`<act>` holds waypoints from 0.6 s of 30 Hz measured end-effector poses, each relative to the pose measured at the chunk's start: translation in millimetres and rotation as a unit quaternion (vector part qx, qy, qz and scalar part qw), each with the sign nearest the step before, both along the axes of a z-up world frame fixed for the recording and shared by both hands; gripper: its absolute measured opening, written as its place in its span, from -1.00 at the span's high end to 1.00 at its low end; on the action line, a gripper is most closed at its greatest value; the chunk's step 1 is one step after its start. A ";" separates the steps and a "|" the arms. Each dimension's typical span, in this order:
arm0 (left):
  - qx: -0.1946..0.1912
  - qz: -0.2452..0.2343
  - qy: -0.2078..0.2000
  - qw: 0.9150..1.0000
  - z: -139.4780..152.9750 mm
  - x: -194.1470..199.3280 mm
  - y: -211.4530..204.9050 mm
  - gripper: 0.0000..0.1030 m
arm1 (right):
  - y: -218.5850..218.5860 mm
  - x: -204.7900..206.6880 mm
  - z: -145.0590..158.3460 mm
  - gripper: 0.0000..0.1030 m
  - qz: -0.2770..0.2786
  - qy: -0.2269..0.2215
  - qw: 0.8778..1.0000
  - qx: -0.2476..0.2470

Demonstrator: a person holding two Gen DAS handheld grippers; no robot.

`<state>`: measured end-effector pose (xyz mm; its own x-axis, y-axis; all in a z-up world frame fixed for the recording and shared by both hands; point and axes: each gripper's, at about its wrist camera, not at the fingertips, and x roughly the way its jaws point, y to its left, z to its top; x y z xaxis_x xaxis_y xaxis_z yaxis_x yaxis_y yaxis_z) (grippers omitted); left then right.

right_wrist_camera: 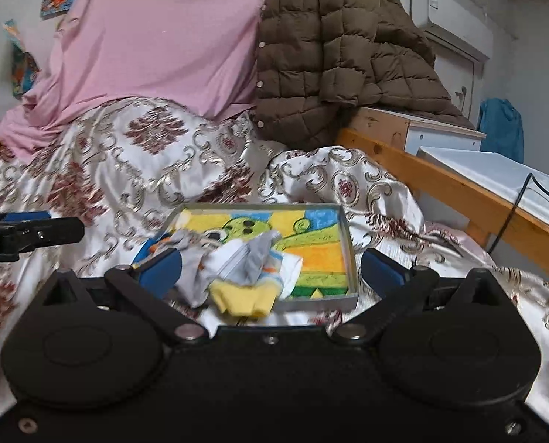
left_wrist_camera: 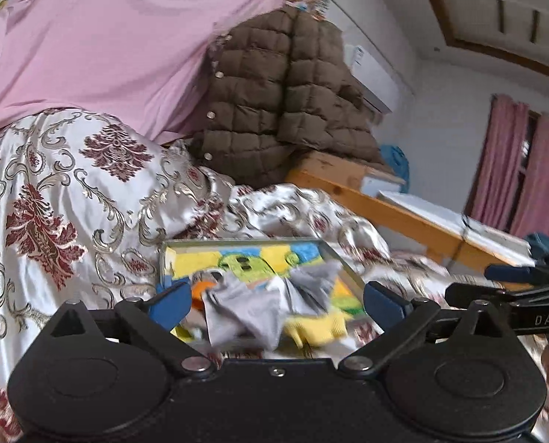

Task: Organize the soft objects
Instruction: 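Withdraw both tools from the tray toward the black pouch and green bead jar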

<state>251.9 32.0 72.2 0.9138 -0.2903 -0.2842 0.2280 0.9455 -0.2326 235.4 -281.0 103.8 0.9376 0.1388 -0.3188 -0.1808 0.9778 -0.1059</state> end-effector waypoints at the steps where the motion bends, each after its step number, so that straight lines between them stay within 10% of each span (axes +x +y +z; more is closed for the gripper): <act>1: 0.006 -0.007 0.001 1.000 -2.2 -7.8 -1.7 -0.95 | -0.3 -9.7 -2.6 -0.99 0.004 0.001 1.000 -0.004; 18: 0.087 -0.101 0.073 0.988 -61.4 -92.9 -18.6 -0.98 | 1.1 -143.0 -72.8 -0.99 0.019 0.058 0.997 -0.036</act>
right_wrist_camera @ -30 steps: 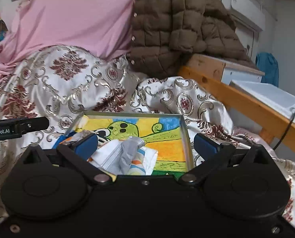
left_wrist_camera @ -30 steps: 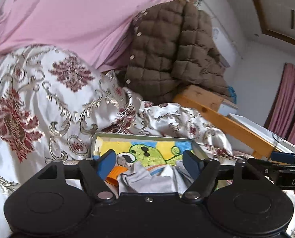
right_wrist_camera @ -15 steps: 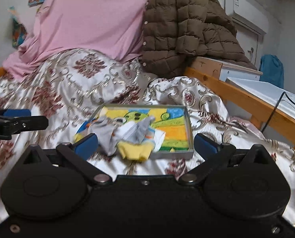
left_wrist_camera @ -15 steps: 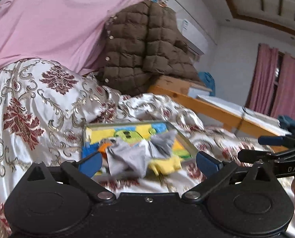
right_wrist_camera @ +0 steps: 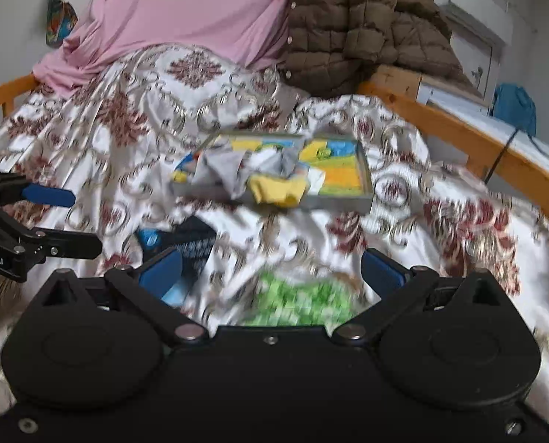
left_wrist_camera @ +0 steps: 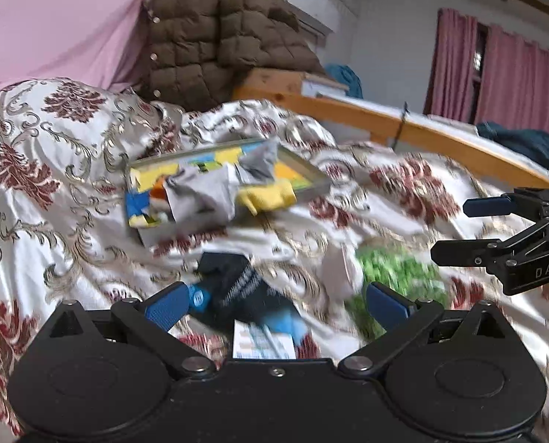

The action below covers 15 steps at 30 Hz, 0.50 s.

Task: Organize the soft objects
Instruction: 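Withdraw both tools from the tray toward the black pouch and green bead jar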

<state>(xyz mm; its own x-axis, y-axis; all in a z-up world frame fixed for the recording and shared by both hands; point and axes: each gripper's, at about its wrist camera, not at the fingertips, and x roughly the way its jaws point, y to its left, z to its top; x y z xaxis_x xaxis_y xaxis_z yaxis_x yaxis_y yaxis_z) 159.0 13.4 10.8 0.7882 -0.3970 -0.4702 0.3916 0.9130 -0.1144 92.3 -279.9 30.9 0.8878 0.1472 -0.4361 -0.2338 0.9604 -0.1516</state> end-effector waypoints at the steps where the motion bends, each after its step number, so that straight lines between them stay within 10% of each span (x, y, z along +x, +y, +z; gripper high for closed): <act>1: 0.004 -0.004 0.003 1.000 -2.2 -2.9 -0.5 -0.98 | 0.6 -7.0 -6.0 -0.99 -0.001 0.008 1.000 0.000; 15: 0.062 -0.044 0.053 0.996 -29.8 -27.5 -4.7 -0.98 | 24.9 -62.5 -85.5 -0.99 -0.006 0.113 0.993 -0.026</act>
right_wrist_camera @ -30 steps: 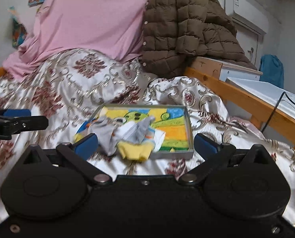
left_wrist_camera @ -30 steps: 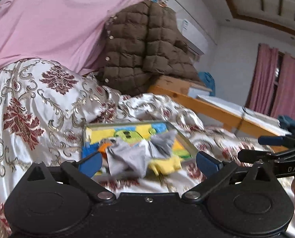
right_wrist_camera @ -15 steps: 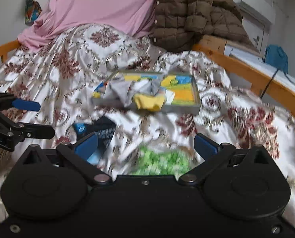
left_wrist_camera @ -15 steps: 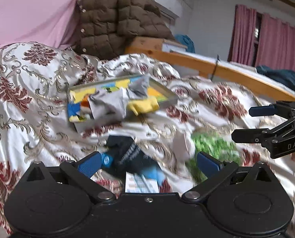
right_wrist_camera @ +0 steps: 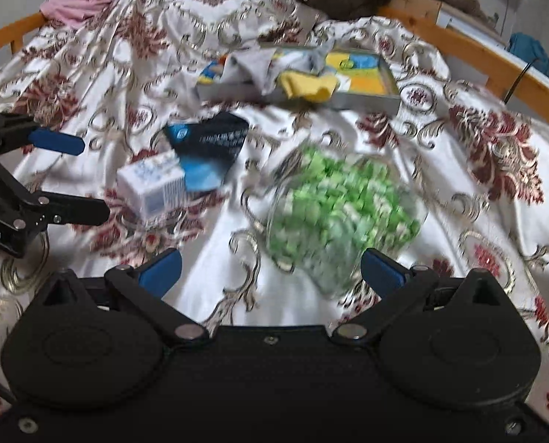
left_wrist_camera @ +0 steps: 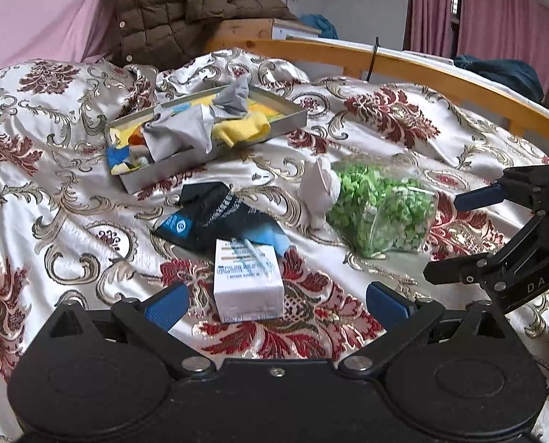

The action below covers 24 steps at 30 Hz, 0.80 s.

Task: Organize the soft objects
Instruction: 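Withdraw both tools from the tray toward the black pouch and green bead jar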

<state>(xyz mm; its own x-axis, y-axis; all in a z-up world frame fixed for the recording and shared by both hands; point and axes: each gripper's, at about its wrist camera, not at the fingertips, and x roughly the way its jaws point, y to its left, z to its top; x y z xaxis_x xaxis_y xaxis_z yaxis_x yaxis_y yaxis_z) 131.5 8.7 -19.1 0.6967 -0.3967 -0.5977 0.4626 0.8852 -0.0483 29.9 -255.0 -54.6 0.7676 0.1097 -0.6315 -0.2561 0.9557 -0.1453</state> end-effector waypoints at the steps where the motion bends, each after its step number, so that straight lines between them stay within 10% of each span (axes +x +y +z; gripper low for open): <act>1: 0.002 0.000 0.001 1.000 -0.7 0.2 0.1 -0.98 | 0.5 -3.5 -4.3 -0.99 -0.001 0.005 1.000 -0.001; 24: 0.051 -0.052 -0.014 0.997 0.0 -4.9 -14.6 -0.98 | 8.0 17.9 -15.3 -0.99 0.018 0.044 0.999 -0.007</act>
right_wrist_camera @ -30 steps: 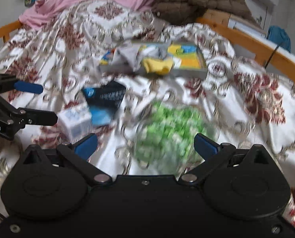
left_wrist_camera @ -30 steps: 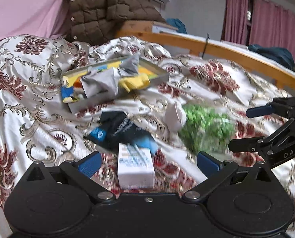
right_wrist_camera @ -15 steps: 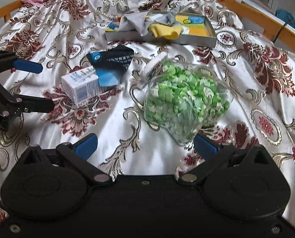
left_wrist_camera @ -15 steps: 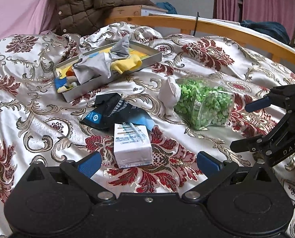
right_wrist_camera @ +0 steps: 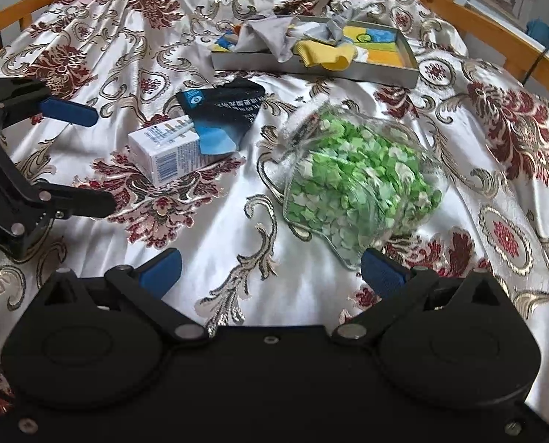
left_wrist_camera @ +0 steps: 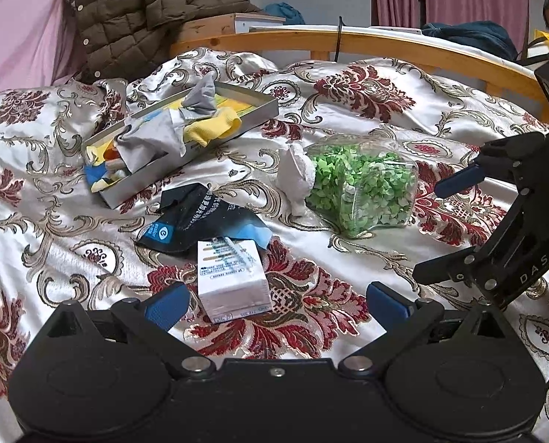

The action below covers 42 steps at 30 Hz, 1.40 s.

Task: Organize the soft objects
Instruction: 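Lower the left tool to the black pouch while the right tool approaches the white tissue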

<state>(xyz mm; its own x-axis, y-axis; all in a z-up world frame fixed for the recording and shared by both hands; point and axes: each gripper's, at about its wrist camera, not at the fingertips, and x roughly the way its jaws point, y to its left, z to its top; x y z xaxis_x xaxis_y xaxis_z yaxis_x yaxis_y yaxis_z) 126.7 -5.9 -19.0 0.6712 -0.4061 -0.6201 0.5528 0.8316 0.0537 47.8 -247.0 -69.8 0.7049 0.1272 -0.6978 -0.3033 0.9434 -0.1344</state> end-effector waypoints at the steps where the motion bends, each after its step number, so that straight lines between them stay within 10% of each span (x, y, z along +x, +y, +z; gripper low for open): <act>1: 0.002 -0.001 -0.001 1.000 0.4 0.5 -0.1 -0.98 | 1.1 0.7 1.8 -0.99 0.003 -0.001 1.000 -0.001; 29: -0.036 0.081 -0.025 0.996 13.3 58.3 15.3 -0.98 | 35.0 44.9 63.3 -0.99 0.095 -0.043 0.992 -0.077; 42: -0.098 0.126 0.027 0.987 2.1 130.0 34.7 -0.98 | 38.2 158.1 87.5 -0.99 0.072 -0.022 0.993 -0.094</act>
<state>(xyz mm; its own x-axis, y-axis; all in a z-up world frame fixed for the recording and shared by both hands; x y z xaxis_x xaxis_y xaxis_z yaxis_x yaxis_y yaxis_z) 256.7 28.8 -16.9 0.7347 -0.3452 -0.5840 0.3242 0.9348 -0.1447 205.9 -208.8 17.7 0.7190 0.0982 -0.6880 -0.4225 0.8478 -0.3205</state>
